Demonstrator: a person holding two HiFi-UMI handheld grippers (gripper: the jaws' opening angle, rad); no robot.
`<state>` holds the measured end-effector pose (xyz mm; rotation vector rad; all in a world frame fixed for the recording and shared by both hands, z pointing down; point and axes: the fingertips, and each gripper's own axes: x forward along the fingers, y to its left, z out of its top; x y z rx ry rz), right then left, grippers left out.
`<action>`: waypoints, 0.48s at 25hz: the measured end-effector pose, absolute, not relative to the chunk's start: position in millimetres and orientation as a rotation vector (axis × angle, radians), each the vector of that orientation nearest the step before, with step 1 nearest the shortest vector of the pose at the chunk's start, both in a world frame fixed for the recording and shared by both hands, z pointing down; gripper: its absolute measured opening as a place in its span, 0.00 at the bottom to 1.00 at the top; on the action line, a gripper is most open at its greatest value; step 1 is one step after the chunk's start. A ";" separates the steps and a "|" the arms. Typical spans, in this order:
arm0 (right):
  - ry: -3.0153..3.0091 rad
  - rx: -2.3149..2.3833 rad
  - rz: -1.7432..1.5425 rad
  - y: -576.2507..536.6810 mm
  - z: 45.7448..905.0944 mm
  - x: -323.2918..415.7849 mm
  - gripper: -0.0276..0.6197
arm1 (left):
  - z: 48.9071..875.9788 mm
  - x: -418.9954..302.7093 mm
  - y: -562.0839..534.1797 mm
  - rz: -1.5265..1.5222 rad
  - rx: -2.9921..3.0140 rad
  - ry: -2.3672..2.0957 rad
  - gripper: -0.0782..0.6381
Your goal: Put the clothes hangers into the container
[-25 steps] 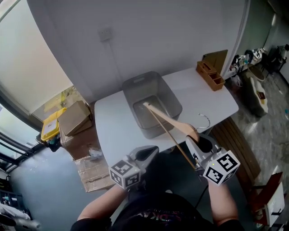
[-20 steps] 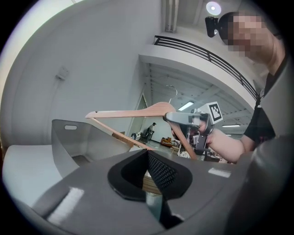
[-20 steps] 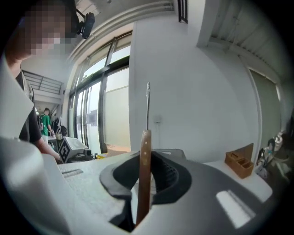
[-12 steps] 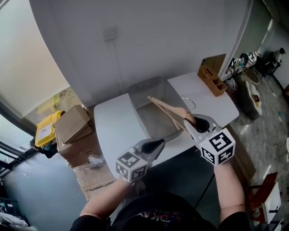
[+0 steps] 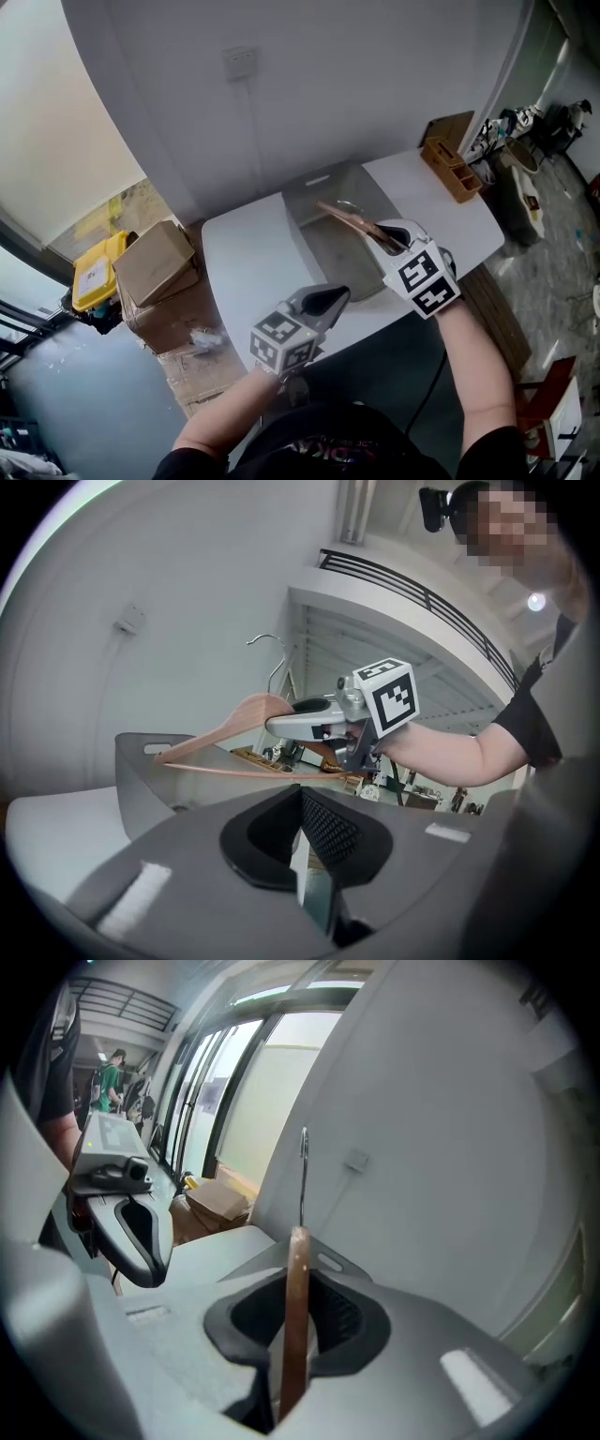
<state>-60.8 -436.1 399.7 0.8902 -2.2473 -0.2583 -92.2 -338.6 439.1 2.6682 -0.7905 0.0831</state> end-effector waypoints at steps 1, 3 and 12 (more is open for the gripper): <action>-2.236 0.879 -0.263 -441.9 405.6 -68.1 0.13 | 441.2 -96.6 -341.3 0.087 2.667 -0.793 0.11; -2.214 0.857 -0.266 -453.9 417.7 -82.4 0.13 | 445.9 -106.3 -346.8 0.099 2.667 -0.800 0.11; -2.082 0.742 -0.321 -494.0 474.8 -126.0 0.13 | 470.9 -147.8 -361.6 0.143 2.612 -0.832 0.11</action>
